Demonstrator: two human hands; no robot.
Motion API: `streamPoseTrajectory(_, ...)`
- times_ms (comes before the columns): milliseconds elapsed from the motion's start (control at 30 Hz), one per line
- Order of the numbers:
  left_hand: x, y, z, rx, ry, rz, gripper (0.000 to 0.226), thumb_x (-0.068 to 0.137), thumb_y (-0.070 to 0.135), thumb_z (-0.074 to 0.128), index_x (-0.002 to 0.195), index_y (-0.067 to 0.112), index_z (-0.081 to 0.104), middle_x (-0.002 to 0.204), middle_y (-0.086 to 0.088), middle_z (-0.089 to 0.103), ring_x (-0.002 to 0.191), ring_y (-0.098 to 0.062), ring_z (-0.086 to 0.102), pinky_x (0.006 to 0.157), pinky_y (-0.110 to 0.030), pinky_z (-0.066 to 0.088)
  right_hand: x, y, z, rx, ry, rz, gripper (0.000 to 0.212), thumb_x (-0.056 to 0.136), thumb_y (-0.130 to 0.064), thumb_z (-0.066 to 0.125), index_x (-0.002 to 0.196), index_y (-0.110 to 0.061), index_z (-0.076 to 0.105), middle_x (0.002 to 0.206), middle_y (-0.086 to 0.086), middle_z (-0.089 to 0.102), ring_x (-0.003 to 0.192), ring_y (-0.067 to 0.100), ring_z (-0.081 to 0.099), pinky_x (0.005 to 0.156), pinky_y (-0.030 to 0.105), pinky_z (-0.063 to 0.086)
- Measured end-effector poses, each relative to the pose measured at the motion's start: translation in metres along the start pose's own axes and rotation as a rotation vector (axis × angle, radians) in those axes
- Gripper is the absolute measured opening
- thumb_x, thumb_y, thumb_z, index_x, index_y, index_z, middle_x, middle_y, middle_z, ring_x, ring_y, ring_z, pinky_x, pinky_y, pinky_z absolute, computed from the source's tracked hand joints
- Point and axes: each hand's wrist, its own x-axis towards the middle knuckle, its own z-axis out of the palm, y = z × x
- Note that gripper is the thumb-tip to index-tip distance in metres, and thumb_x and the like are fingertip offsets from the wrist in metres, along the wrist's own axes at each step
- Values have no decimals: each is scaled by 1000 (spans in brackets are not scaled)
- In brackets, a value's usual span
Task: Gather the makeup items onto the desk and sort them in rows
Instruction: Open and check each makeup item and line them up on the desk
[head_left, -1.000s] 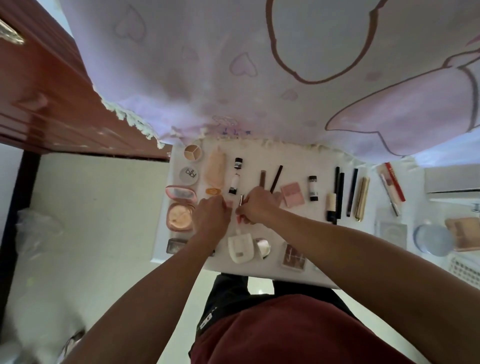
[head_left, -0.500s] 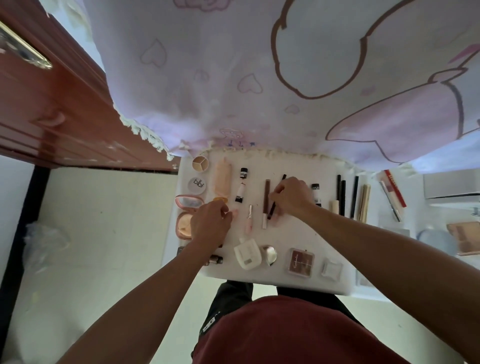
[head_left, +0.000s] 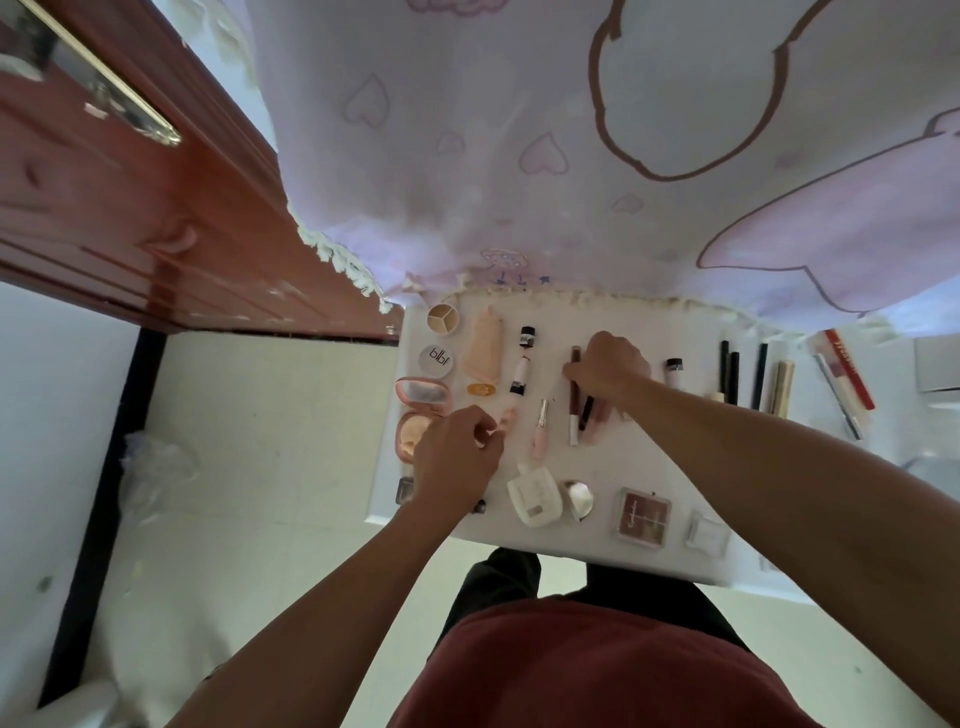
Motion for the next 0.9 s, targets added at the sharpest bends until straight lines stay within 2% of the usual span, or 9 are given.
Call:
streamPoseTrajectory(100, -1, -2, -7, -14, -4, 24, 18, 87, 33, 65, 97, 18, 69, 86, 8, 68, 82, -13, 63, 77, -29, 50, -5, 3, -12, 147, 17, 35, 27, 80, -34, 65, 70, -13, 53, 68, 3, 58, 67, 25, 58, 61, 31, 47)
streamPoseTrajectory(167, 1, 0, -14, -67, -29, 33, 20, 88, 35, 65, 100, 19, 67, 84, 12, 63, 81, -10, 62, 78, -30, 52, -17, 5, -28, 383, 37, 61, 25, 79, -29, 66, 63, -11, 58, 57, 3, 57, 54, 21, 53, 54, 29, 43)
streamPoseTrajectory(333, 13, 23, -37, -243, -102, 129, 19, 90, 36, 64, 101, 20, 65, 83, 10, 65, 71, -1, 58, 67, -16, 45, -70, 7, -72, 1057, -122, 149, 12, 86, -14, 63, 80, -4, 67, 69, 10, 66, 49, 15, 50, 47, 26, 33)
streamPoseTrajectory(433, 15, 45, -50, -393, -176, 203, 15, 92, 33, 62, 104, 24, 62, 85, 2, 66, 71, -14, 64, 61, -21, 51, -103, 9, -86, 1225, -184, 128, 12, 88, -12, 59, 83, -4, 67, 73, 12, 69, 51, 15, 54, 48, 24, 36)
streamPoseTrajectory(567, 13, 67, -69, -546, -237, 255, 12, 94, 15, 60, 105, 14, 66, 79, -8, 69, 61, -11, 62, 56, -20, 47, -137, 11, -94, 1289, -250, 42, 11, 90, -8, 57, 90, -1, 66, 81, 14, 72, 57, 16, 59, 49, 23, 40)
streamPoseTrajectory(700, 12, 79, -90, -637, -260, 294, 10, 93, 7, 60, 94, 11, 69, 63, -2, 64, 54, -14, 55, 52, -27, 45, -166, 13, -98, 933, -299, -156, 19, 97, -11, 53, 100, -3, 70, 82, 10, 74, 67, 17, 60, 57, 25, 44)
streamPoseTrajectory(767, 10, 84, -97, -639, -288, 318, 10, 93, 8, 60, 90, 10, 69, 59, -1, 61, 51, -16, 50, 49, -27, 41, -176, 10, -96, 874, -347, -221, 29, 101, -25, 50, 98, -6, 72, 65, 2, 58, 57, 13, 47, 53, 24, 38)
streamPoseTrajectory(833, 9, 88, -105, -648, -306, 341, 11, 94, 10, 60, 87, 7, 69, 56, -3, 58, 48, -16, 44, 47, -25, 37, -184, 4, -94, 913, -329, -249, 38, 103, -33, 46, 95, -6, 71, 58, -1, 38, 50, 11, 33, 47, 23, 29)
streamPoseTrajectory(900, 9, 91, -114, -673, -312, 352, 13, 94, 9, 59, 86, 4, 69, 55, -5, 54, 47, -16, 40, 44, -23, 33, -191, -3, -92, 915, -228, -303, 39, 103, -34, 45, 90, -6, 70, 56, 0, 36, 48, 12, 30, 44, 21, 27)
